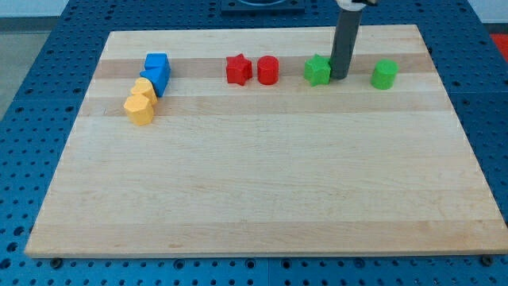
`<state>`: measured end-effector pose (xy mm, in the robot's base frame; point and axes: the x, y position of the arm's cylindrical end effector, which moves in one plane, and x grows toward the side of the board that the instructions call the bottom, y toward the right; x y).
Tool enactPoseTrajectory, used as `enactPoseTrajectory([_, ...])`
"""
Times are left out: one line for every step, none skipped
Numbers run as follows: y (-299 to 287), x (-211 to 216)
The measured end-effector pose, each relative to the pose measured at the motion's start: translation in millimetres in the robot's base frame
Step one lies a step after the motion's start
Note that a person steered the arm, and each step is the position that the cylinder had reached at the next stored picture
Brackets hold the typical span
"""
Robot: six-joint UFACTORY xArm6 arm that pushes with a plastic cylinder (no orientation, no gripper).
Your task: Slide the green star into the red circle
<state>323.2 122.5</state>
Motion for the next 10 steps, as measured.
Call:
enactPoseTrajectory([-9,0])
enactPoseTrajectory([-24,0])
enactPoseTrajectory([-36,0])
enactPoseTrajectory([-41,0])
enactPoseTrajectory([-43,0])
enactPoseTrajectory([-44,0])
enactPoseTrajectory([-44,0])
enactPoseTrajectory([-45,0])
enactPoseTrajectory([-47,0])
enactPoseTrajectory([-49,0])
